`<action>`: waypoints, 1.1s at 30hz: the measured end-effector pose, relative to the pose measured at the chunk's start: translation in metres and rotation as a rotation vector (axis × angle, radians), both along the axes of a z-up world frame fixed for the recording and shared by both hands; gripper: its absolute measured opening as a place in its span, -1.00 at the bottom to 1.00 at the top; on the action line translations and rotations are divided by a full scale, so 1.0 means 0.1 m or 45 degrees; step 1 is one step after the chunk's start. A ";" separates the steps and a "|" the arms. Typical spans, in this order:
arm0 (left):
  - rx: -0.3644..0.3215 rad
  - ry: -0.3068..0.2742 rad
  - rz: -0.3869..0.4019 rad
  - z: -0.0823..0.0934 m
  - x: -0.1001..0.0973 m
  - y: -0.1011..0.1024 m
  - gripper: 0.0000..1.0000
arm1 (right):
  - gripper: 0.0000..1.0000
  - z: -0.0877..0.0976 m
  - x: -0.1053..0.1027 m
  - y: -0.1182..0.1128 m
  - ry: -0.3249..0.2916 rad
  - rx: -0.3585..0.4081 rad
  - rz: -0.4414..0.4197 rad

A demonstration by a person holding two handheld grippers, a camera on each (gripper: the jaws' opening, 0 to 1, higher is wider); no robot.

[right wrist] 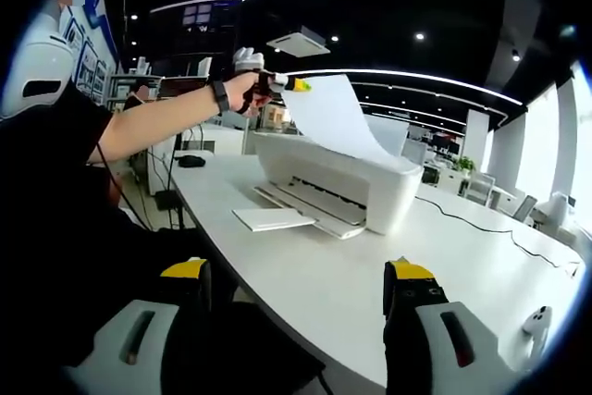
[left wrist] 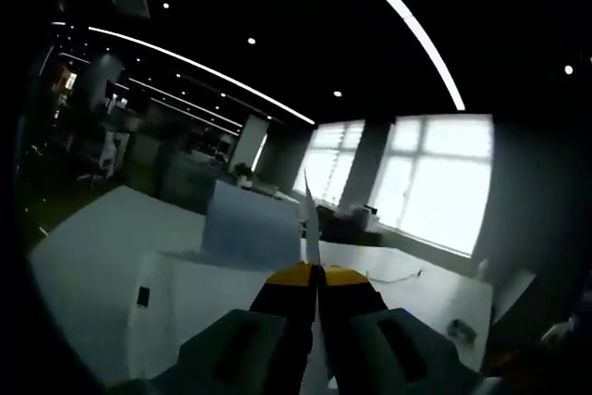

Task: Remove the paper from the printer output slot and place it on top of the printer

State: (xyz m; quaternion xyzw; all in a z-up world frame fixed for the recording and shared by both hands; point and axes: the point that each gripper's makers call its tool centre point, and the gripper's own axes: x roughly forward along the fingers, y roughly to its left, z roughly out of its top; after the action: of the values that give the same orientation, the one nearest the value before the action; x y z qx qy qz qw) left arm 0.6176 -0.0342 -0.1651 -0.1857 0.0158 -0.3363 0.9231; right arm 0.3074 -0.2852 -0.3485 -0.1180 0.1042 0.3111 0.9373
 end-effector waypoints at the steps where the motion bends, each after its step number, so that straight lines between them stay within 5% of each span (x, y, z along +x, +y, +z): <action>1: -0.003 0.002 0.002 -0.01 0.01 0.01 -0.89 | 0.42 0.00 0.00 0.00 -0.001 0.000 0.000; 33: -0.127 0.065 0.082 -0.25 0.18 0.24 -0.89 | 0.42 0.03 0.00 -0.03 -0.007 0.001 -0.007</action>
State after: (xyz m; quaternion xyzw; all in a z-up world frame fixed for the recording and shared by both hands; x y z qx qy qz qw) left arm 0.6359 -0.0099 -0.1903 -0.2404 0.0166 -0.3020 0.9224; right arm 0.3070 -0.2879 -0.3450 -0.1184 0.1018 0.3082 0.9384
